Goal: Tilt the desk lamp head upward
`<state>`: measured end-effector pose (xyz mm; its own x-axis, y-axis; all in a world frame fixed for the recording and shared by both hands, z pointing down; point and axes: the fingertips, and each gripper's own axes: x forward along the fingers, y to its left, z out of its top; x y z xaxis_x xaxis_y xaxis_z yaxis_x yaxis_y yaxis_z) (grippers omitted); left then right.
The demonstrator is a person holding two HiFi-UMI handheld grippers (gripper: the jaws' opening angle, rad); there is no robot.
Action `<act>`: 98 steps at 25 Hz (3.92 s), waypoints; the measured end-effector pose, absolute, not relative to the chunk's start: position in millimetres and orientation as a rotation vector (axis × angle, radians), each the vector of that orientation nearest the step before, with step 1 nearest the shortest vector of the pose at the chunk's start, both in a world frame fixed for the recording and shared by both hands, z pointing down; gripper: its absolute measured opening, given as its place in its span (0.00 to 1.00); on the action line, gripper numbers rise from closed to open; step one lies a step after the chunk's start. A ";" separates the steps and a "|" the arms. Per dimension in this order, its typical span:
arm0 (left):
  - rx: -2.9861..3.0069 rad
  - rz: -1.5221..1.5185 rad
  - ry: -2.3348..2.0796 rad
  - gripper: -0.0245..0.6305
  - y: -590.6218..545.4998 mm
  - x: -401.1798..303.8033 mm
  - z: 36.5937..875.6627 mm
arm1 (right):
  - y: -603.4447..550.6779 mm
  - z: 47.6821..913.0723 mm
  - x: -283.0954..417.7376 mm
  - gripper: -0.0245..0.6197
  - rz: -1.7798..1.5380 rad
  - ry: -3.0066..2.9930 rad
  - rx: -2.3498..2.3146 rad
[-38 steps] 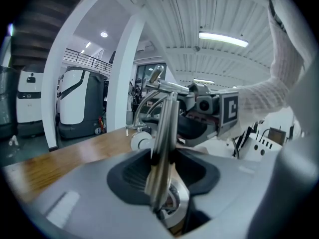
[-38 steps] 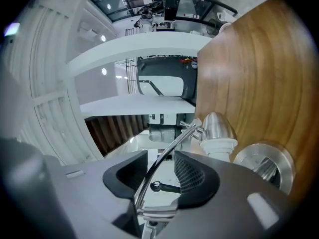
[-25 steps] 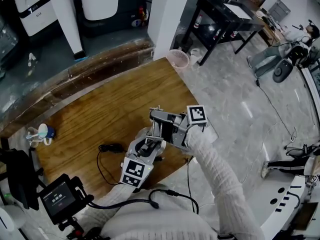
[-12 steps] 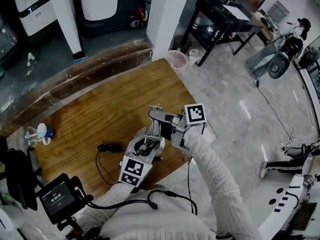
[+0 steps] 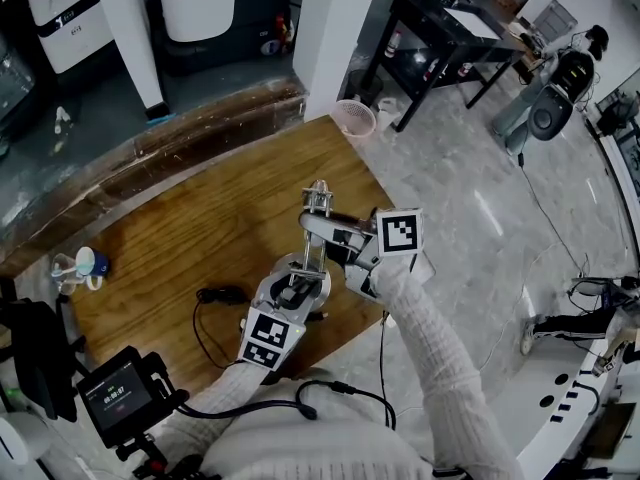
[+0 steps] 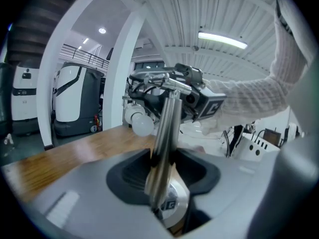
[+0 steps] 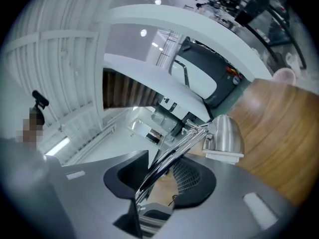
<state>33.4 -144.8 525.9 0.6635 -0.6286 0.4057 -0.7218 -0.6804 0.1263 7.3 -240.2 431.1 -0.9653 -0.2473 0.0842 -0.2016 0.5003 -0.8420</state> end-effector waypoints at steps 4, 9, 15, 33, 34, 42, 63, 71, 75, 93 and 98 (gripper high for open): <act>2.599 0.478 -1.074 0.28 -145.7 33.1 525.7 | -237.2 411.4 6.9 0.25 -1.244 2.852 -0.435; 2.607 0.492 -1.079 0.28 -147.9 33.6 528.3 | -227.8 389.8 3.8 0.25 -0.920 3.004 -0.455; 2.599 0.488 -1.079 0.28 -149.5 31.7 529.2 | -212.1 370.3 -2.0 0.24 -0.584 3.122 -0.490; 2.588 0.468 -1.050 0.29 -154.3 29.4 535.5 | -173.9 344.4 -12.0 0.24 0.219 3.117 -0.604; 2.583 0.465 -1.048 0.29 -154.1 29.7 535.5 | -172.5 342.0 -12.3 0.24 0.268 3.103 -0.605; 2.562 0.450 -1.049 0.30 -154.6 31.5 536.4 | -162.0 338.2 -13.9 0.25 0.456 3.066 -0.633; 2.546 0.439 -1.042 0.30 -159.0 30.9 537.4 | -153.5 353.8 -12.0 0.28 0.707 3.143 -0.566; 2.552 0.395 -0.993 0.31 -157.0 31.8 535.2 | -155.3 347.9 -10.9 0.31 0.546 3.108 -0.602; 2.580 0.375 -0.969 0.33 -155.9 34.9 529.1 | -162.1 328.4 4.3 0.43 0.343 2.990 -0.620; 2.560 0.185 -1.064 0.05 -101.4 -16.4 486.4 | -83.0 399.0 71.6 0.04 -0.240 2.620 -1.494; 2.573 0.175 -1.092 0.05 -85.1 -20.7 479.4 | -68.5 443.6 46.7 0.04 -0.301 2.673 -1.670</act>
